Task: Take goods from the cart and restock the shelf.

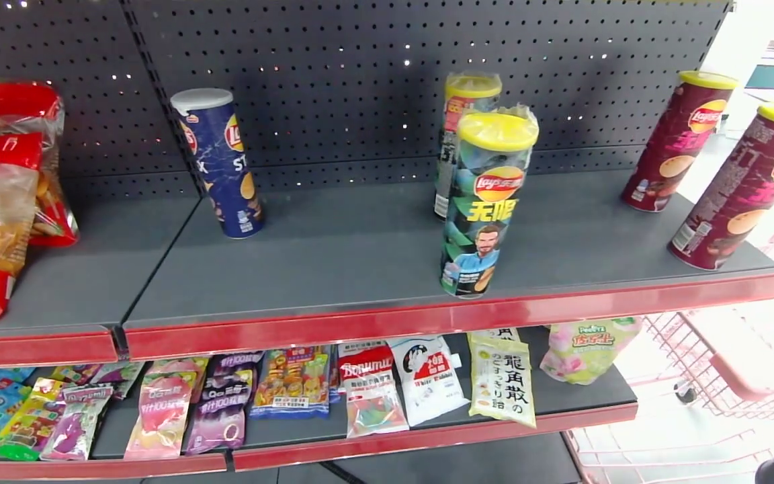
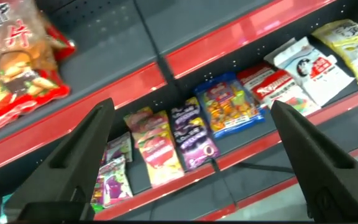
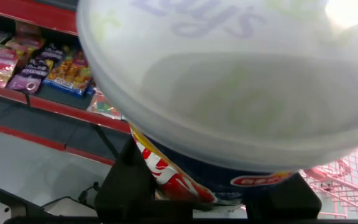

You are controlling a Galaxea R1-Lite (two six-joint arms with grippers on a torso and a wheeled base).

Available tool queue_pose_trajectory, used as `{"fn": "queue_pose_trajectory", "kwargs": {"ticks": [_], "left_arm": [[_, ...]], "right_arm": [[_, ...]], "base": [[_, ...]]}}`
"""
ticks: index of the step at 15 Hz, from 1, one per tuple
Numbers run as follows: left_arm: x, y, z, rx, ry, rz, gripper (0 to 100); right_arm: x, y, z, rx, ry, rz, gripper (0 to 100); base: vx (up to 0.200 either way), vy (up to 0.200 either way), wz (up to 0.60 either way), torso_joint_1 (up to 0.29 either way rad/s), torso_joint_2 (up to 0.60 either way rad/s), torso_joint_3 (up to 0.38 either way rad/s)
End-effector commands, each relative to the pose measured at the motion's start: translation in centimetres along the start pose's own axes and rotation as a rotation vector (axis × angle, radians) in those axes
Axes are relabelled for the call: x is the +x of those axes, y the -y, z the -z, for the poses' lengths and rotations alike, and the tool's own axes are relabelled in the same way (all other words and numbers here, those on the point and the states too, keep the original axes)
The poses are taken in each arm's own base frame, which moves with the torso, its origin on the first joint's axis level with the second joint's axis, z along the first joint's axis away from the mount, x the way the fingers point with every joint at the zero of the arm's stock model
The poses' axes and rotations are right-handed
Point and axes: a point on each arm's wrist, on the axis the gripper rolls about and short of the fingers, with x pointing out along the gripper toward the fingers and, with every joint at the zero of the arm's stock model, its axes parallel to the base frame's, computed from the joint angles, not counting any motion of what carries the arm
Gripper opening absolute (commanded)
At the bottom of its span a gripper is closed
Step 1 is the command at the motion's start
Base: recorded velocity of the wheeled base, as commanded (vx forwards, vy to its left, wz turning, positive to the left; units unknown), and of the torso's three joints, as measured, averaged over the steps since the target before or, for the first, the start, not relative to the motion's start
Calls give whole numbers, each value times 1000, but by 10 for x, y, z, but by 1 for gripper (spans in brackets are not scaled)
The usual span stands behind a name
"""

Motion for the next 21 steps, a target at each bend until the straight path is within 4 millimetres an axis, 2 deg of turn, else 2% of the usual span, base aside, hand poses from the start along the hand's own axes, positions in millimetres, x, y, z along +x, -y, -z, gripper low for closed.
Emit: {"fn": "queue_pose_trajectory", "kwargs": {"ticks": [1, 8, 14, 18, 21], "left_arm": [[0, 0, 0, 0, -1, -1, 100], [0, 0, 0, 1, 2, -6, 100], [-1, 0, 0, 3, 5, -7, 100], [-1, 0, 0, 4, 4, -6, 100], [0, 0, 0, 12, 1, -5, 100]], "right_arm": [[0, 0, -1, -7, 0, -6, 0], [4, 0, -2, -43, -6, -38, 0], [8, 0, -3, -86, 1, -145, 0], [36, 6, -24, -123, 33, -183, 0], [44, 1, -34, -154, 57, -327, 0]], "base": [[0, 200, 0, 2, 2, -2], [0, 200, 0, 3, 2, 2], [0, 200, 0, 5, 2, 1], [0, 200, 0, 6, 1, 1], [0, 200, 0, 5, 4, 6]]}}
